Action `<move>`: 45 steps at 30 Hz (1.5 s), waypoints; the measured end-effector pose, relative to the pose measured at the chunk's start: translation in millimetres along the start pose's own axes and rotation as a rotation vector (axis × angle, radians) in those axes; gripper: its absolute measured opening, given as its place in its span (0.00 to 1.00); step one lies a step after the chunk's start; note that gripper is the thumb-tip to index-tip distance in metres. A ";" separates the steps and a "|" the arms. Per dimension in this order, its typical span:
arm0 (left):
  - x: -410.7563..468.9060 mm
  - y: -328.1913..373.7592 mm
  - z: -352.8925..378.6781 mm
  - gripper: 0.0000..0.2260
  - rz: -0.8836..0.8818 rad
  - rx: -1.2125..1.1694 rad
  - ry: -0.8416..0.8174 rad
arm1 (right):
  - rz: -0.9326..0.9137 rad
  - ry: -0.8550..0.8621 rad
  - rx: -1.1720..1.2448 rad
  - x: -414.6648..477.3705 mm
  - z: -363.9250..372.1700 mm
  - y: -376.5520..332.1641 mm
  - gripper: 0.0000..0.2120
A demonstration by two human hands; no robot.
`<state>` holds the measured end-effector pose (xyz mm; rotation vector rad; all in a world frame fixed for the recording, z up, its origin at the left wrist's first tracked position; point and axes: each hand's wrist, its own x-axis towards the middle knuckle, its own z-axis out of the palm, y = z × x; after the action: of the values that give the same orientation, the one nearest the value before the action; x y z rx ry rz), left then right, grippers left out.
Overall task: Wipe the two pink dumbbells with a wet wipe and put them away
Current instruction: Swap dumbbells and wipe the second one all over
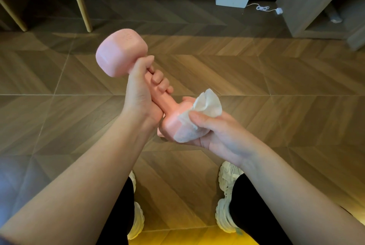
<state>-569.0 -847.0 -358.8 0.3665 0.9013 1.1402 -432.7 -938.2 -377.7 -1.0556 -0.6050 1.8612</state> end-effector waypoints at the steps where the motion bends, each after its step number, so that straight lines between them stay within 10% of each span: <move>1: 0.4 0.8 -0.9 0.14 0.004 -0.001 0.006 | -0.018 0.018 -0.038 0.7 2.7 0.4 0.16; 17: -1.0 -1.6 0.5 0.15 0.009 -0.030 -0.085 | 0.150 -0.014 -0.045 5.9 3.8 -0.1 0.22; 37: 2.5 4.8 -5.5 0.15 -0.030 -0.038 0.039 | -0.101 0.084 -0.199 0.9 3.4 8.2 0.25; 45: 0.8 4.8 -1.8 0.15 -0.033 -0.043 -0.045 | 0.039 -0.009 0.139 4.5 1.7 7.4 0.30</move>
<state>-573.3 -844.6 -357.0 0.3401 0.8395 1.1152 -438.7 -937.9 -384.1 -0.9750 -0.4557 1.9134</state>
